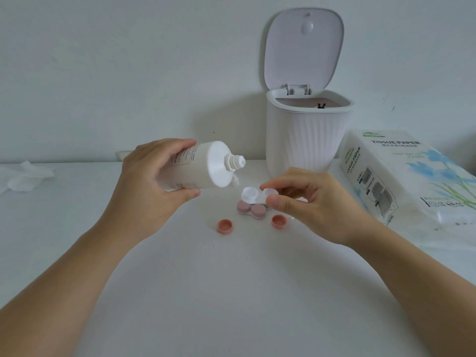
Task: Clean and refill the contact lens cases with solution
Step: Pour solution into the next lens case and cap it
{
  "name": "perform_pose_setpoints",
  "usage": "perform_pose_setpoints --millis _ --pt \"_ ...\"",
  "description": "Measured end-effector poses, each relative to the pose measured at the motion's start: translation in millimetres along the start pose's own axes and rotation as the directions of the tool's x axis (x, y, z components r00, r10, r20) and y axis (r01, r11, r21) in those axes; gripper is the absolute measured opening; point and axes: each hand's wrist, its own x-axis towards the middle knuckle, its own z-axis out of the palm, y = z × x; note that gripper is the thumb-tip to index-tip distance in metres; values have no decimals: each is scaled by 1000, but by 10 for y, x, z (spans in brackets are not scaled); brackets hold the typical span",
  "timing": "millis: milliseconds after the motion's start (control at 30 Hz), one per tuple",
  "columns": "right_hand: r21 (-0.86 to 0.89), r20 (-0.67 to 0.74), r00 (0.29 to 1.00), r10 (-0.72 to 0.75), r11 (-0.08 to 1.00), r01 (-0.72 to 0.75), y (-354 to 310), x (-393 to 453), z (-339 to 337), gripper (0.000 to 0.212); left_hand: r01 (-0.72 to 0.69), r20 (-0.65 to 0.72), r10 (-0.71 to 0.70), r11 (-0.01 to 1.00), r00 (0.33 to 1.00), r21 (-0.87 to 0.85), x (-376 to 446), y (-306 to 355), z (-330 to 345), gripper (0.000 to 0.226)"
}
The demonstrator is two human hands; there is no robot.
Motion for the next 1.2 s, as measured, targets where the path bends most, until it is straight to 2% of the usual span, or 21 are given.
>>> perform_pose_setpoints --millis 200,400,533,733,900,1000,1100,1200 --pt "-65 -2 999 33 997 -33 25 0 -56 16 87 21 -85 991 996 -105 -22 7 27 76" --pt "-270 82 996 35 963 -11 -23 -34 -31 10 91 59 -83 983 995 -161 -49 36 51 75" --pt "-364 129 991 20 931 29 -60 -49 18 16 102 80 -88 976 993 -194 -50 46 54 74" --pt "-602 275 959 71 790 114 -87 -71 107 19 116 103 -98 975 990 -190 -45 29 71 72" --pt "-655 330 939 101 741 150 -119 -78 166 22 109 122 -88 978 989 -179 -43 34 75 72" --pt "-665 328 940 95 729 159 -119 -86 177 25 112 121 -91 978 988 -179 -45 35 76 72" --pt "-692 250 965 80 712 121 -109 -85 181 36 120 124 -98 975 987 -186 -44 33 75 72" --pt "-729 155 986 69 682 67 -115 -80 203 20 119 125 -96 973 987 -196 -41 35 66 70"
